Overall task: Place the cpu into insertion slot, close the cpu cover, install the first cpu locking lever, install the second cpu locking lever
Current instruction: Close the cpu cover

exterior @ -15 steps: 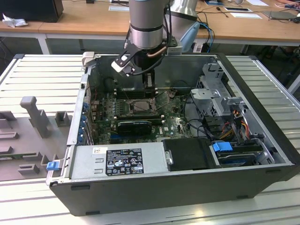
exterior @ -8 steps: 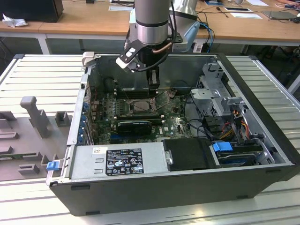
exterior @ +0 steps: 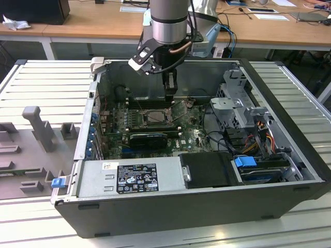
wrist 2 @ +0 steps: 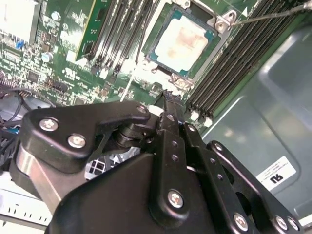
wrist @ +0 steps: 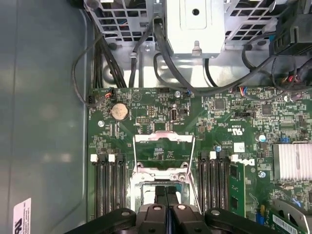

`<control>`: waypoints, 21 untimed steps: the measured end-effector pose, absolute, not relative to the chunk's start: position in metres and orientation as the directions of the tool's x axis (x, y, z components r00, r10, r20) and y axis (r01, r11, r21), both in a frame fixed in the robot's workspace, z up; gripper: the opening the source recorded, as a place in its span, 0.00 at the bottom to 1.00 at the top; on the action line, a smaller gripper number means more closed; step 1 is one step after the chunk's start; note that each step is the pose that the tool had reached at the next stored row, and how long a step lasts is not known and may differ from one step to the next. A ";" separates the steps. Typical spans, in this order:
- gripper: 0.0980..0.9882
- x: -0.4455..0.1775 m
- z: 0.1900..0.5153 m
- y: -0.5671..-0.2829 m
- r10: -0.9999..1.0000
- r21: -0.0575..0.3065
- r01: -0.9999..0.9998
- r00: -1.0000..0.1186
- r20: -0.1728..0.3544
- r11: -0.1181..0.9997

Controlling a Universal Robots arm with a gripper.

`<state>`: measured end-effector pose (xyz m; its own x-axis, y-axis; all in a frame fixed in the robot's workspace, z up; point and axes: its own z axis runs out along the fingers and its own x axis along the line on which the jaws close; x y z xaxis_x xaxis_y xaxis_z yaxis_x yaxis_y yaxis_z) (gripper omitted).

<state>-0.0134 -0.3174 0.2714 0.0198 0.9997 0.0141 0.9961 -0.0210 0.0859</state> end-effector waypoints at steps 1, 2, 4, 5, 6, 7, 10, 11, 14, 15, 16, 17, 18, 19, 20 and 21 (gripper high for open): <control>0.01 -0.012 0.271 -0.317 1.000 0.086 0.996 0.020 0.014 -0.021; 0.01 -0.011 0.272 -0.317 1.000 0.085 0.996 0.020 0.014 -0.021; 0.01 -0.008 0.272 -0.318 1.000 0.085 0.996 0.020 0.014 -0.021; 0.01 -0.006 0.272 -0.317 1.000 0.084 0.996 0.020 0.014 -0.021; 0.01 -0.002 0.272 -0.317 1.000 0.084 0.996 0.020 0.014 -0.021; 0.01 0.001 0.272 -0.317 1.000 0.083 0.996 0.020 0.014 -0.021; 0.01 0.006 0.273 -0.317 1.000 0.082 0.996 0.020 0.014 -0.021; 0.01 0.007 0.273 -0.317 1.000 0.082 0.996 0.020 0.014 -0.021; 0.01 0.014 0.273 -0.317 1.000 0.081 0.996 0.020 0.014 -0.021; 0.01 0.017 0.273 -0.317 1.000 0.081 0.997 0.020 0.014 -0.021; 0.01 0.021 0.273 -0.317 1.000 0.080 0.997 0.020 0.014 -0.021; 0.01 0.024 0.273 -0.317 1.000 0.080 0.997 0.020 0.014 -0.021; 0.01 0.025 0.273 -0.317 1.000 0.080 0.997 0.020 0.014 -0.021; 0.01 0.028 0.273 -0.317 1.000 0.079 0.997 0.020 0.014 -0.021; 0.01 0.030 0.273 -0.317 1.000 0.079 0.997 0.020 0.014 -0.021; 0.01 0.032 0.273 -0.317 1.000 0.079 0.997 0.020 0.014 -0.021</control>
